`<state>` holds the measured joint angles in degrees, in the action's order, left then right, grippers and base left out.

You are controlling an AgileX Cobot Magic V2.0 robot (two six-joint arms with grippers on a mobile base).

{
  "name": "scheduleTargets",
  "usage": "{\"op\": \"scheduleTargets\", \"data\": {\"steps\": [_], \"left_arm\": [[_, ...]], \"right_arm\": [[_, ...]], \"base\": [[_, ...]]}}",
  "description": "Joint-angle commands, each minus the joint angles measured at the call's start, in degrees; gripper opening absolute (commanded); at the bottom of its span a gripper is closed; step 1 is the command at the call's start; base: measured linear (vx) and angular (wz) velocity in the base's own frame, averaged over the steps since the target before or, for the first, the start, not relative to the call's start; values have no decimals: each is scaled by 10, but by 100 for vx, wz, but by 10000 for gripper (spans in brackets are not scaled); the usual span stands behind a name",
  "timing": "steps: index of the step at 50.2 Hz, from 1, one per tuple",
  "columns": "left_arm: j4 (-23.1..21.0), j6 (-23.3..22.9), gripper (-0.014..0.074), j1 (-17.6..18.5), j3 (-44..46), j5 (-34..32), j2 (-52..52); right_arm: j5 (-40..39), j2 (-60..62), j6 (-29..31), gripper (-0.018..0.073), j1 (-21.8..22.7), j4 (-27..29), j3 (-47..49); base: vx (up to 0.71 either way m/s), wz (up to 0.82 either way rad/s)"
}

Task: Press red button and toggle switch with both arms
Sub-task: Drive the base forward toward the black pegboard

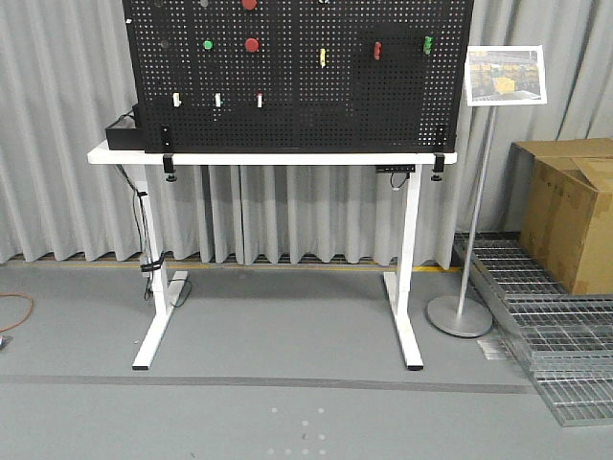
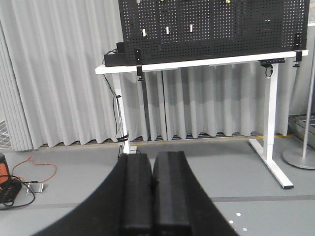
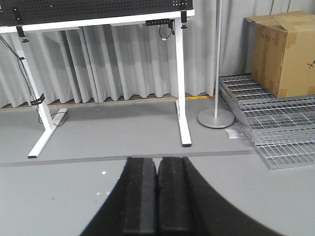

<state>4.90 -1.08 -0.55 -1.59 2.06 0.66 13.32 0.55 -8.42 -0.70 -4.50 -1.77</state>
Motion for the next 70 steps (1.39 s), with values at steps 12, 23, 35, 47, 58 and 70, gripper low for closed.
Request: {"op": "scheduleTargets", "data": {"steps": [12, 23, 35, 47, 58, 70], "left_arm": [[-1, -5, 2, 0, -16, -44, -3], [-1, -5, 2, 0, -16, -44, -3], [-1, -5, 2, 0, -16, -44, -3], [-1, -5, 2, 0, -16, -44, -3], [-1, -5, 2, 0, -16, -44, -3], [-1, -5, 2, 0, -16, -44, -3]], "right_arm": [[-48, -1, 3, 0, 3, -4, 0], [-48, -1, 3, 0, 3, -4, 0], [-48, -1, 3, 0, 3, -4, 0], [-48, -1, 3, 0, 3, -4, 0], [-48, -1, 3, 0, 3, -4, 0], [-48, -1, 3, 0, 3, -4, 0]], "base": [[0, 0], [0, 0], [0, 0], [5, 0], [15, 0], [24, 2]]}}
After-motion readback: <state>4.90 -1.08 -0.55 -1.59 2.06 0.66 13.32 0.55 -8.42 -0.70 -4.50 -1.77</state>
